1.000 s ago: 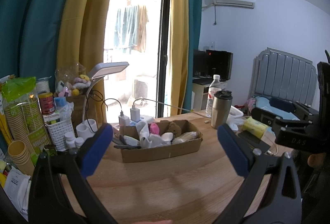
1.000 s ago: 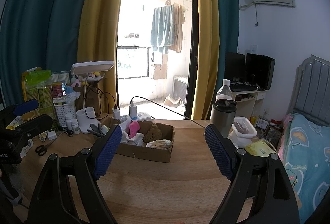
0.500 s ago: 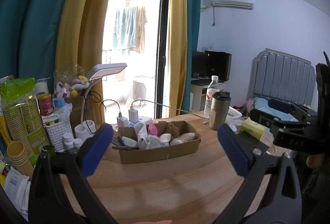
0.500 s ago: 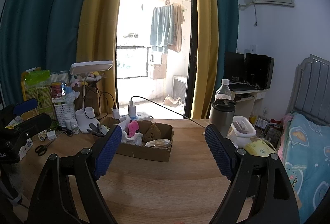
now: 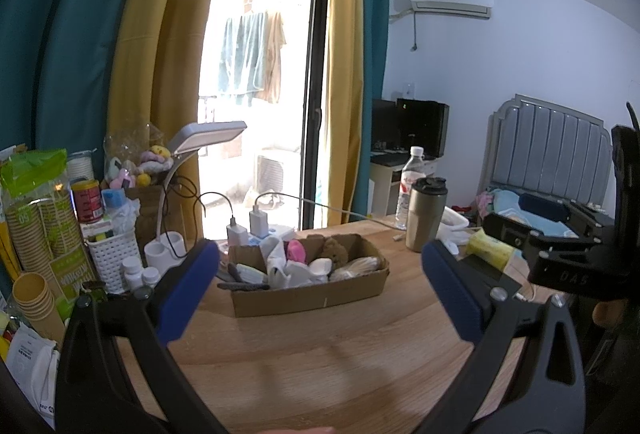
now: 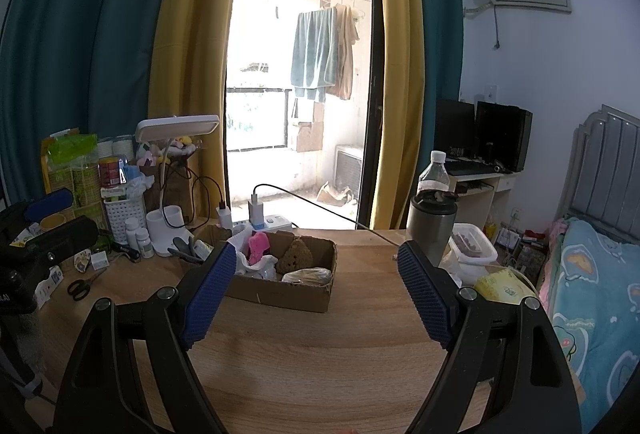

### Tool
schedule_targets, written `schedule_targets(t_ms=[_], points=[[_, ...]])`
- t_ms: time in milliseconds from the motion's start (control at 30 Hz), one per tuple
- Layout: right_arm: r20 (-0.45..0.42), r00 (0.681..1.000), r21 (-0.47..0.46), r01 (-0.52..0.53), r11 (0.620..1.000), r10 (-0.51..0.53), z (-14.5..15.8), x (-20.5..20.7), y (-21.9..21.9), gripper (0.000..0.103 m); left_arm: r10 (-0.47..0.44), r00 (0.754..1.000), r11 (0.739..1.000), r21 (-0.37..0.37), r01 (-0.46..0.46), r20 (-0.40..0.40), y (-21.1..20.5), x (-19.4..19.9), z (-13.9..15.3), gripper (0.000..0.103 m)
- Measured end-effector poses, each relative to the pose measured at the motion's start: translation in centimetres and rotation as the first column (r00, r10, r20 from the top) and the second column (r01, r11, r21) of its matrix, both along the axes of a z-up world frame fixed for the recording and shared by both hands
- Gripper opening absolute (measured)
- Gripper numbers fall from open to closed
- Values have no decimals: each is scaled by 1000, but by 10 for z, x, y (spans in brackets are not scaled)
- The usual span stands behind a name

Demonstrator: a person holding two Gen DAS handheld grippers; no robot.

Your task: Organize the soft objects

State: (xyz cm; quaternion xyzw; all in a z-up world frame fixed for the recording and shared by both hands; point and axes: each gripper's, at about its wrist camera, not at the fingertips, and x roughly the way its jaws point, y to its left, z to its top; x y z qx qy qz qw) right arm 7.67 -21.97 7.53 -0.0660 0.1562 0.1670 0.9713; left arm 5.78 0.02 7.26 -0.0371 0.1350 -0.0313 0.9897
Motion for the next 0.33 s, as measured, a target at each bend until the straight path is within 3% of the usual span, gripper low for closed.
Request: schedule_targets(t_ms=[333], points=[[-17,1000,-2,-8,1000,8,-10,5,-1,85,-25,1000,999,-24,25,-10,-1,4,-6,102]])
